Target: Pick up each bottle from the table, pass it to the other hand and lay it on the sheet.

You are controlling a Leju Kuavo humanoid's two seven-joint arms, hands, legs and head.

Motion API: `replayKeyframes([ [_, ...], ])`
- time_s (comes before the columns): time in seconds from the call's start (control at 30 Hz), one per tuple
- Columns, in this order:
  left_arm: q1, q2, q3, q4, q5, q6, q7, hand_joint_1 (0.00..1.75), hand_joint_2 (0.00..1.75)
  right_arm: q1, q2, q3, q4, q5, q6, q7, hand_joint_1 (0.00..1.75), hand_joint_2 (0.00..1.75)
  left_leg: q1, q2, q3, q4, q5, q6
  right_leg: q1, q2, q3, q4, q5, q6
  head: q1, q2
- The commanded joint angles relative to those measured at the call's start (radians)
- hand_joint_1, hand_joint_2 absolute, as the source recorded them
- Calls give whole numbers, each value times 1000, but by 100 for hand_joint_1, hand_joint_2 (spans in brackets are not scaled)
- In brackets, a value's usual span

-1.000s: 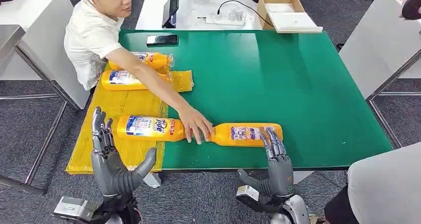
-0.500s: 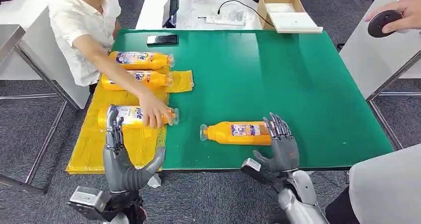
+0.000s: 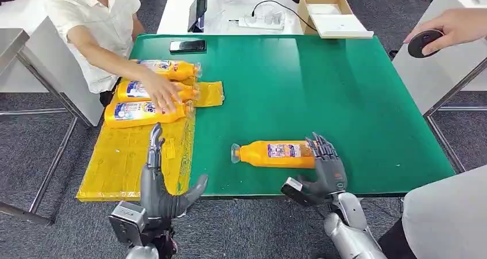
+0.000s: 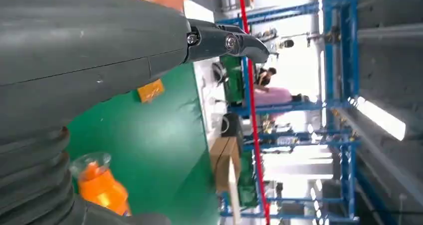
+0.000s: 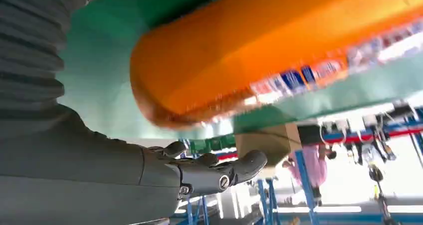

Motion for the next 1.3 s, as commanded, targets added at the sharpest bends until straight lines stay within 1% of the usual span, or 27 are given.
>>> replayKeyframes([
  [0.03,-47,28,-36,113,-14,-16,23,0,175,-112,8,64,253,49,80,89,0,175,1,2,3,-1,0,-1,1,0,3,-1,0,-2,0,0],
  [0.13,-60,27,-43,118,-1,-43,42,0,175,-145,1,99,287,100,125,146,0,175,1,3,6,-2,-1,-2,2,0,5,-2,0,-2,0,0],
  [0.2,-69,25,-45,123,9,-58,47,0,175,-164,-3,122,302,137,130,177,0,175,1,2,7,-1,0,-2,1,-1,6,-2,0,-2,0,0],
  [0.3,-84,22,-48,134,16,-68,50,0,175,-197,1,139,319,162,148,197,0,175,1,3,9,-1,0,-1,1,-1,7,-2,0,-2,0,0],
  [0.5,-89,22,-51,140,36,-90,60,0,175,-203,12,125,330,145,168,193,0,175,1,2,10,-2,2,-1,2,-2,9,-3,2,-2,0,0],
  [0.53,-92,22,-51,142,44,-98,62,0,175,-203,13,158,336,120,185,196,0,175,1,3,11,-1,1,-1,2,-2,10,-2,2,-2,0,0],
  [0.57,-92,22,-51,140,56,-109,66,0,175,-202,24,141,347,98,223,187,0,175,0,3,12,-1,1,0,1,-1,10,-2,2,-2,0,0],
  [0.6,-90,22,-50,138,62,-113,67,0,175,-203,27,146,354,95,236,186,0,175,1,2,12,-2,2,-1,1,-2,11,-3,2,-2,0,0],
  [0.63,-90,23,-50,136,86,-136,79,0,175,-200,26,161,362,109,298,201,0,175,1,3,12,-1,1,0,1,-1,11,-2,2,-2,0,0],
  [0.67,-90,23,-48,138,96,-146,86,0,175,-199,25,164,370,111,347,219,19,175,1,3,12,-2,1,-1,2,-2,11,-3,2,-3,0,0],
  [0.7,-95,21,-46,146,108,-160,94,0,175,-202,17,177,384,117,443,256,113,175,1,3,13,-1,1,-1,1,-2,12,-3,3,-3,0,0],
  [0.73,-98,20,-46,150,113,-165,97,0,175,-202,11,183,387,122,467,263,129,175,1,4,13,-2,2,-1,2,-2,12,-3,4,-4,0,0],
  [0.8,-116,11,-43,175,141,-195,110,0,175,-211,-4,190,402,125,581,303,143,175,2,4,14,-2,2,-1,2,-1,12,-4,4,-4,0,0],
  [0.83,-117,10,-43,176,141,-195,110,0,175,-211,-6,190,401,125,581,303,143,175,1,7,16,-2,1,-1,2,2,13,-3,4,-4,-1,0],
  [0.9,-117,10,-43,176,141,-195,110,0,175,-211,-6,190,401,125,581,303,143,175,2,7,20,-1,0,-2,3,3,14,-4,4,-4,-1,0],
  [0.93,-117,10,-43,176,141,-195,110,0,175,-211,-6,190,401,125,581,303,143,175,2,7,24,-1,-2,-2,4,4,9,-5,3,-5,0,0],
  [0.97,-117,10,-43,176,141,-195,110,0,175,-211,-6,190,401,125,581,303,143,175,3,5,22,-2,-1,-2,4,0,8,-7,2,-6,0,0],
  [1.0,-117,10,-43,176,141,-195,110,0,175,-211,-6,190,401,125,581,303,143,175,2,6,23,-2,-5,0,4,2,10,-7,-1,-4,1,0],
  [1.03,-119,9,-44,179,155,-210,117,0,175,-218,-6,200,408,135,609,321,157,175,2,7,28,-1,-7,0,3,4,13,-5,-3,-3,0,0],
  [1.07,-127,7,-44,188,164,-222,121,0,175,-222,-13,209,406,142,635,326,173,175,2,4,26,-3,-4,-1,4,1,14,-8,-2,-3,0,0],
  [1.1,-130,5,-43,192,164,-222,121,0,175,-224,-16,208,406,139,652,327,175,175,2,6,30,-1,-4,0,4,4,17,-6,-3,-3,0,0],
  [1.13,-132,4,-43,193,164,-222,121,0,175,-226,-17,207,405,138,653,327,175,175,2,5,28,-3,-2,1,4,2,16,-8,-1,-4,0,0],
  [1.17,-137,3,-43,196,164,-224,121,0,175,-233,-22,216,404,145,662,315,175,175,2,6,34,-1,-5,1,3,4,21,-5,-2,-1,0,0],
  [1.2,-139,5,-45,196,166,-228,121,0,175,-234,-23,216,399,141,661,297,175,175,2,4,32,-2,-3,1,4,1,20,-7,-1,-2,0,0],
  [1.23,-138,6,-44,194,168,-231,121,0,175,-234,-23,212,393,133,651,268,175,175,2,6,36,0,-6,1,4,4,24,-5,-3,-1,0,0],
  [1.27,-134,10,-42,187,173,-233,120,0,175,-230,-16,185,384,100,623,226,175,175,3,3,33,-2,-4,0,4,1,22,-8,-1,-2,0,0],
  [1.3,-129,14,-42,178,176,-236,119,0,175,-226,-14,184,376,90,607,188,175,175,2,7,39,-1,-7,1,4,5,27,-6,-3,-1,0,0],
])
